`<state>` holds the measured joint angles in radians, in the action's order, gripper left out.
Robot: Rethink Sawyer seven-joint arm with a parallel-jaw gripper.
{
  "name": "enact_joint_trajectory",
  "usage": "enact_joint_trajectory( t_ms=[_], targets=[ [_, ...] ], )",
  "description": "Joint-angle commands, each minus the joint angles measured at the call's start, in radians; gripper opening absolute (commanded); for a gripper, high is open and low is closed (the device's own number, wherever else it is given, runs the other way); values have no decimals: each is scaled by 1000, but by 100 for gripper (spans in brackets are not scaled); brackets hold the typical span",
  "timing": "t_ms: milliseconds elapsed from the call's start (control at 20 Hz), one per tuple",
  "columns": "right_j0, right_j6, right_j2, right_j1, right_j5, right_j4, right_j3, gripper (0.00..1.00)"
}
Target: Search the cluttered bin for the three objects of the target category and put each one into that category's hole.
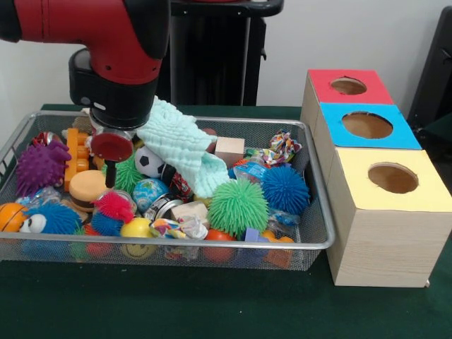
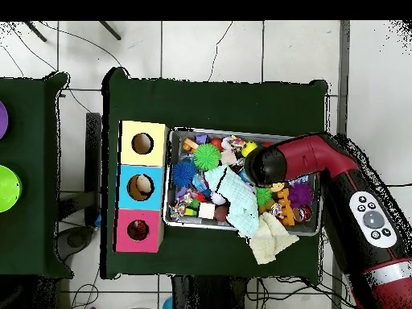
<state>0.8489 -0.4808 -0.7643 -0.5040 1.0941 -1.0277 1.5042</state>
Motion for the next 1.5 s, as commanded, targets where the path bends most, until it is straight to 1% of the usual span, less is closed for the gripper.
enact_joint_trajectory(
  t_ms=[50, 200, 450, 600, 850, 900, 1250, 1500],
  targets=[
    [88, 243, -1, 31, -31, 57, -11, 100],
    [107, 258, 5, 20, -27, 59, 9, 100],
    [130, 240, 19, -17, -33, 46, 72, 100],
    [149, 224, 17, -23, -46, 44, 112, 100],
    [208, 211, 1, -7, -60, 77, 173, 100],
    [214, 203, 2, -3, -56, 84, 175, 100],
    [232, 136, -17, 32, -88, 114, 206, 100],
    [251, 123, -46, 62, -119, 157, 231, 100]
  ],
)
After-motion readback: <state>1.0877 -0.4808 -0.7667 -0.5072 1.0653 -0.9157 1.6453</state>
